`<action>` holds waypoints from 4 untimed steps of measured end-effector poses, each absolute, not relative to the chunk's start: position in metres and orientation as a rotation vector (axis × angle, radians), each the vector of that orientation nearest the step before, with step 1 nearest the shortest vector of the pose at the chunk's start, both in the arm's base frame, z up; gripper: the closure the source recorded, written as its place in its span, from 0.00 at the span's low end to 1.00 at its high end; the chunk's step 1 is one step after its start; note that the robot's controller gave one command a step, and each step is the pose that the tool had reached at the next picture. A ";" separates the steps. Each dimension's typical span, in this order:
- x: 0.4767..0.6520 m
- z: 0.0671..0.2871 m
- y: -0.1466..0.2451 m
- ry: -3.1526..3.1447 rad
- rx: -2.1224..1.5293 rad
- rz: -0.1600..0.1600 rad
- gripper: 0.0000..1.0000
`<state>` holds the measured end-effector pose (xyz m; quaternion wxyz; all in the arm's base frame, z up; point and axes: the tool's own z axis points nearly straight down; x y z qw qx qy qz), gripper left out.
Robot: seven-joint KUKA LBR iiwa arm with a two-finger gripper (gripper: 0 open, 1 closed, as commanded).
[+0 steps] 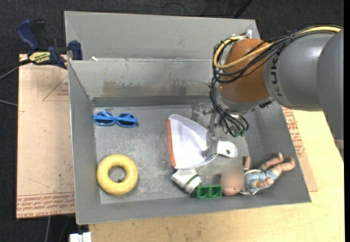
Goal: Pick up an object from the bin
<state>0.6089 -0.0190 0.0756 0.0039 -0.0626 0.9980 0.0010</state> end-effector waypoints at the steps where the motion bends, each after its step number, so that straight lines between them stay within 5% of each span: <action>1: 0.619 0.071 -0.029 3.098 -0.425 0.001 1.00; 2: 0.619 0.071 -0.029 3.099 -0.424 0.001 1.00; 4: 0.621 0.175 -0.028 3.096 -0.460 0.002 1.00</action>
Offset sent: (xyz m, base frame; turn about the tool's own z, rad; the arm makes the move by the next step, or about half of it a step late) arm 0.0000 0.0000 0.0000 0.0000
